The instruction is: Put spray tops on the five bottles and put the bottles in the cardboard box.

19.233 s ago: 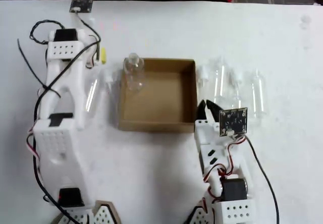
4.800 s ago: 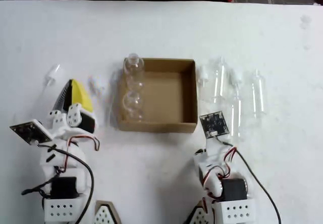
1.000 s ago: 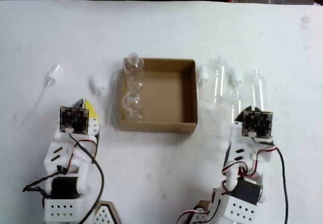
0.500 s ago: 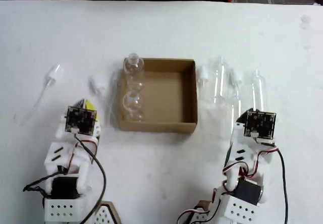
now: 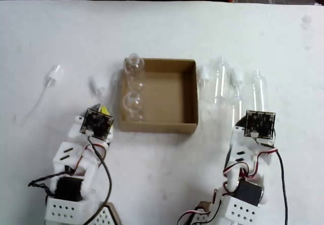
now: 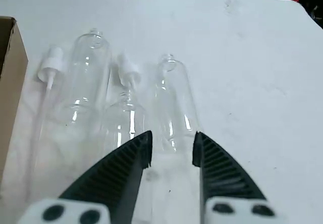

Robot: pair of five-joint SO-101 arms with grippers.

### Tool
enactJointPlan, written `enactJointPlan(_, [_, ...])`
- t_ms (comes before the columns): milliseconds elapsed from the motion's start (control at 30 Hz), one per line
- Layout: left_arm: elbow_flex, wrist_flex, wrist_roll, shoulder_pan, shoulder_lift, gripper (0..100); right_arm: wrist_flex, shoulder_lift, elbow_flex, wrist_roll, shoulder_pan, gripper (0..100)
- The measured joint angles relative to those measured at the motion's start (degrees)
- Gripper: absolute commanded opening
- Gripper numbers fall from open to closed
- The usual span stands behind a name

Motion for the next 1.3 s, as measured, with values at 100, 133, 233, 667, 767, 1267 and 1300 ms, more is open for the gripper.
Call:
enactJointPlan(100, [0.0, 0.0, 0.0, 0.0, 0.0, 3, 0.3, 0.0, -0.7, 2.0, -4.2, 11.5])
enactJointPlan(133, [0.0, 0.0, 0.0, 0.0, 0.0, 3, 1.0, 0.0, -1.5, 3.7, -6.2, 11.5])
enactJointPlan(233, [0.0, 0.0, 0.0, 0.0, 0.0, 3, 4.6, 0.0, -5.9, 6.8, -10.2, 11.5])
enactJointPlan(667, [0.0, 0.7, 0.0, 0.3, 0.0, 3, 11.3, 17.3, -31.6, 7.0, -10.8, 11.7])
enactJointPlan(767, [0.0, 0.7, 0.0, 0.3, 0.0, 3, 11.4, 28.7, -40.1, 5.0, -10.9, 11.7])
enactJointPlan(1267, [0.0, 0.7, 0.0, 0.3, 0.0, 3, 16.2, 93.6, -88.3, -3.3, -15.3, 11.5])
enactJointPlan(1300, [0.0, 0.7, 0.0, 0.3, 0.0, 3, 16.3, 97.8, -91.3, -4.1, -15.2, 11.5])
